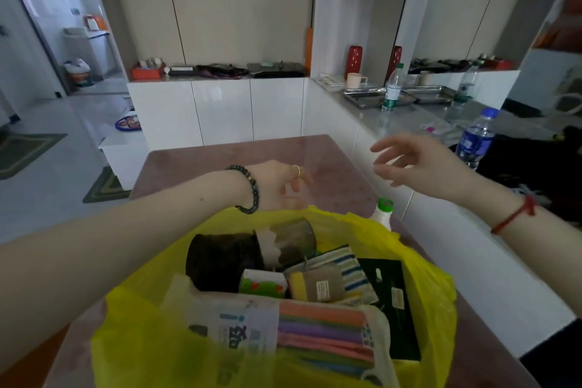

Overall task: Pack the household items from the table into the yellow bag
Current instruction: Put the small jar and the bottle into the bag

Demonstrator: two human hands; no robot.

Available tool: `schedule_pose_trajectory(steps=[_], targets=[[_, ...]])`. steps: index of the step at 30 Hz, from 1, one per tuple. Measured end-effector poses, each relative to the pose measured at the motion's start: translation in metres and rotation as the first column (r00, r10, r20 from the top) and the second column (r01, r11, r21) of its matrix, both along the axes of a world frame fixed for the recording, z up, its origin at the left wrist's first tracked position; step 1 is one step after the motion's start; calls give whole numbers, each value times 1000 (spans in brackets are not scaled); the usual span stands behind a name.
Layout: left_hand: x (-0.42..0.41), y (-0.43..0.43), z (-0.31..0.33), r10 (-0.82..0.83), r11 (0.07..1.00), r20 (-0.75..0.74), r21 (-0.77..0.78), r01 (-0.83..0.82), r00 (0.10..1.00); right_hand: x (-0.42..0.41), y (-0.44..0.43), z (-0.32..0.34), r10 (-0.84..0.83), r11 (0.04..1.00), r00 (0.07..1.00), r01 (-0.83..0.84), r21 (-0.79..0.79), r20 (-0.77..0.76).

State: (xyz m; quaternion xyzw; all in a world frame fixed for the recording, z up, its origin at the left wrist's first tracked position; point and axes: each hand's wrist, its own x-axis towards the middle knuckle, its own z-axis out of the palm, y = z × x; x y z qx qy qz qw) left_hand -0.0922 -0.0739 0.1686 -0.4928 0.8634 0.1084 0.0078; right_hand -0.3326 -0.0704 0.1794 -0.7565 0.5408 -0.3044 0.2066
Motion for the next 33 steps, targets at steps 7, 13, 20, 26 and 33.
schedule_pose_trajectory(steps=[7,13,20,26,33], targets=[[-39,-44,-13,6,996,-28,90,-3,1000,-49,-66,-75,-122,974,981,148,172,-153],[-65,-82,-48,3,982,-2,188,-3,1000,-59,-104,-143,-63,961,953,138,240,-296],[-60,-97,-62,45,964,33,261,-53,998,-62,-117,-169,-33,986,919,95,140,-393],[-31,-80,-47,112,964,43,238,-119,993,-47,-85,-90,-68,982,970,24,-186,-232],[22,-23,-18,195,966,20,171,-196,981,11,-3,43,197,839,931,3,-544,308]])
